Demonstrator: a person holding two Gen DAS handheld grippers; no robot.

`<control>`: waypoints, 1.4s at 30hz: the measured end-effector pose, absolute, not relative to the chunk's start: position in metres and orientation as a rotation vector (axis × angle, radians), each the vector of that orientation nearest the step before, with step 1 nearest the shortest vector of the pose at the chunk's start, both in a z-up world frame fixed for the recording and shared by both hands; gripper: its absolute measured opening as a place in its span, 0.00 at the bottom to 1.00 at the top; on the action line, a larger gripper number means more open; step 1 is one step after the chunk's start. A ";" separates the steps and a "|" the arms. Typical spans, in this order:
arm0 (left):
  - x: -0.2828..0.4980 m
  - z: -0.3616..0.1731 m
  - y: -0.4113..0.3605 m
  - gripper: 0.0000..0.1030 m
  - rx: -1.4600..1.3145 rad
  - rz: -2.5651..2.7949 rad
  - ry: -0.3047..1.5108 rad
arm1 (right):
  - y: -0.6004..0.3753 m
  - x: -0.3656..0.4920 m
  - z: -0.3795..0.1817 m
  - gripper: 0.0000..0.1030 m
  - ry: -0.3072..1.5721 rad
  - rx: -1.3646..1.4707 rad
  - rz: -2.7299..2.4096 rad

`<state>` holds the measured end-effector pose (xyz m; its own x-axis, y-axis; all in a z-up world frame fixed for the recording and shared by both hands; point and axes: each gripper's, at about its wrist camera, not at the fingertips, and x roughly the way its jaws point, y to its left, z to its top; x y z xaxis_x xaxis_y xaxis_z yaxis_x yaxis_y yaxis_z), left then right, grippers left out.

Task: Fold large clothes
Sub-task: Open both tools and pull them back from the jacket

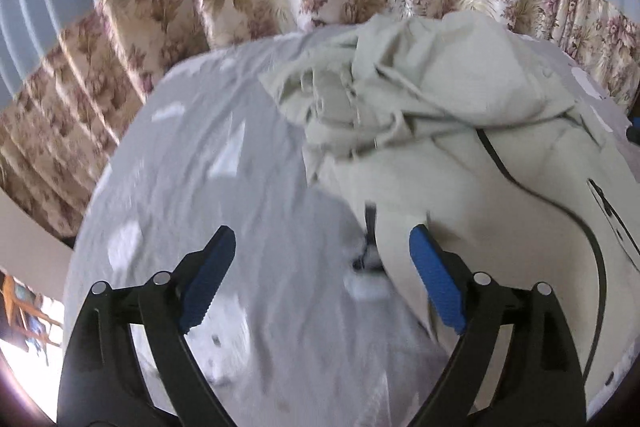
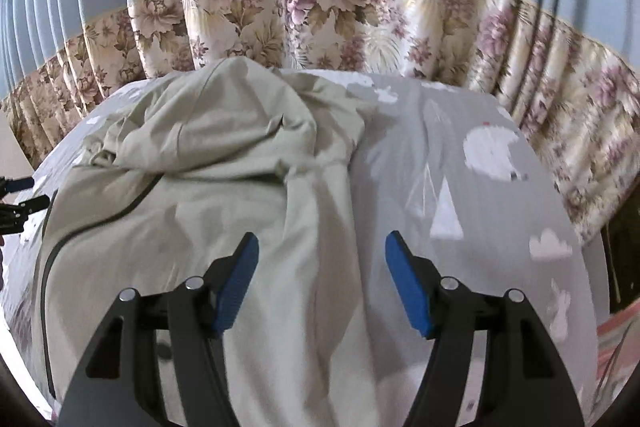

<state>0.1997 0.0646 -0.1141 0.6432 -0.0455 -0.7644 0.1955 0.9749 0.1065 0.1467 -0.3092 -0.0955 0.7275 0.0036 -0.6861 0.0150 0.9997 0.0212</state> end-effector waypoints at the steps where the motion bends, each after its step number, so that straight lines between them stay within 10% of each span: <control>1: 0.193 -0.118 0.067 0.86 0.171 -0.132 0.870 | -0.309 0.139 -0.099 0.65 0.759 0.032 -0.012; 20: 0.138 -0.134 0.055 0.86 -0.001 -0.263 0.911 | -0.324 0.069 -0.145 0.64 0.898 0.054 -0.084; 25: 0.144 -0.131 0.075 0.86 0.022 -0.190 0.918 | -0.304 0.081 -0.149 0.14 0.875 -0.013 -0.030; 30: 0.141 -0.135 0.079 0.86 0.052 -0.161 0.939 | -0.334 0.091 -0.137 0.01 0.805 -0.134 -0.270; 37: 0.135 -0.150 0.049 0.85 0.106 -0.305 0.993 | -0.366 0.081 -0.129 0.07 0.789 0.099 -0.153; 40: 0.135 -0.148 0.034 0.84 0.056 -0.380 0.983 | -0.352 0.075 -0.127 0.40 0.775 0.090 -0.124; 42: 0.142 -0.149 0.031 0.83 -0.029 -0.426 0.996 | -0.344 0.071 -0.125 0.41 0.761 0.117 -0.082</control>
<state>0.1421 0.0307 -0.1491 0.4682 -0.3605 -0.8068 0.3341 0.9174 -0.2160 0.0715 -0.3445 -0.1251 0.7214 -0.0315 -0.6918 0.1165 0.9902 0.0764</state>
